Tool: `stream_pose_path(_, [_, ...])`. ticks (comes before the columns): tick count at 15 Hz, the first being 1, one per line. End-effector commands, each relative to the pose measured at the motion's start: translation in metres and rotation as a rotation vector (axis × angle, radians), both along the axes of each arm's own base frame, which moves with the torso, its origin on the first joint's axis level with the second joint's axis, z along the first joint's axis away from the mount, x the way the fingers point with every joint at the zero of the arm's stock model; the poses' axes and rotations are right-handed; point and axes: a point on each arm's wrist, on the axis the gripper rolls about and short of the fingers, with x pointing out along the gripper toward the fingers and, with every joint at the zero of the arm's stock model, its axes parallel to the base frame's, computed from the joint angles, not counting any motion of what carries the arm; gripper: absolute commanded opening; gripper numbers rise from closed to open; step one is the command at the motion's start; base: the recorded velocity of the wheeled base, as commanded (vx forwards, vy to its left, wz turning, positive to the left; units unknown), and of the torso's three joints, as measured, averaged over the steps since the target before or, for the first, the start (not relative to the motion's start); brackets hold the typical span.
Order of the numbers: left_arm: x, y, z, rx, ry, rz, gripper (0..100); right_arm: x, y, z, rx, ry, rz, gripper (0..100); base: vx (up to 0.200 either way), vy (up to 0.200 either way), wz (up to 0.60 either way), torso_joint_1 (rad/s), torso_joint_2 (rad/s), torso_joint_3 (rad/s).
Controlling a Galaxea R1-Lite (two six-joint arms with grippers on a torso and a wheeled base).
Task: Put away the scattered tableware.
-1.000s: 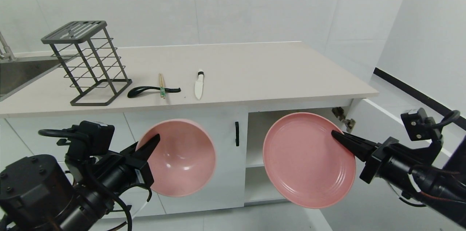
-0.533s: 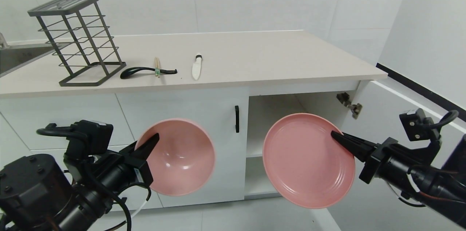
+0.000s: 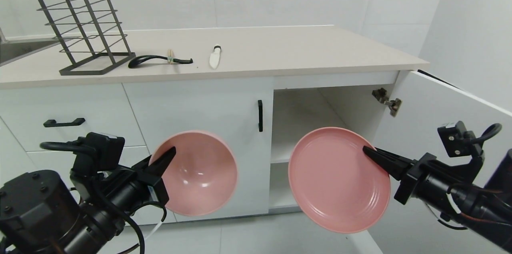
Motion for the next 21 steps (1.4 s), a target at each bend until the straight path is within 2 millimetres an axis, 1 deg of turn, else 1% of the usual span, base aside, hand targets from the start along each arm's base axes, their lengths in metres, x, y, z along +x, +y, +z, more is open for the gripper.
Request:
stream_pose_path(1, [0.0001, 0.0000, 0.0000, 0.000, 0.000, 0.000, 0, 0.0005, 0.0002, -0.0008, -0.001, 0.003, 0.000, 0, 0.000, 0.000, 0.00, -0.046, 0.28, 0.080])
stream_pose_path(6, [0.0000, 0.0000, -0.0006, 0.001, 0.002, 0.000, 0, 0.0013, 0.0004, -0.0024, -0.004, 0.011, 0.000, 0, 0.000, 0.000, 0.00, -0.012, 0.12, 0.027])
stream_pose_path(10, [0.0003, 0.0002, 0.0000, 0.000, 0.000, 0.002, 0, 0.0018, 0.0003, -0.0034, -0.005, 0.015, -0.002, 0, 0.000, -0.200, 0.00, -0.002, 0.01, 0.041])
stream_pose_path(16, [-0.0010, 0.0007, -0.0008, 0.002, 0.004, 0.000, 0, 0.0027, 0.0003, -0.0059, -0.009, 0.027, -0.003, 0, 0.000, 0.000, 0.00, 0.000, 0.00, 0.000])
stream_pose_path(18, [-0.0029, 0.0018, -0.0051, 0.015, 0.025, -0.001, 0, 0.0027, 0.0003, -0.0059, -0.009, 0.027, -0.003, 0, 0.200, 0.200, 0.00, 0.002, 0.00, 0.005])
stream_pose_path(21, [-0.0034, -0.0003, -0.0076, 0.022, 0.036, -0.010, 0, 0.0033, 0.0005, -0.0072, -0.011, 0.032, -0.003, 0, 0.200, 0.000, 0.00, 0.002, 0.00, 0.007])
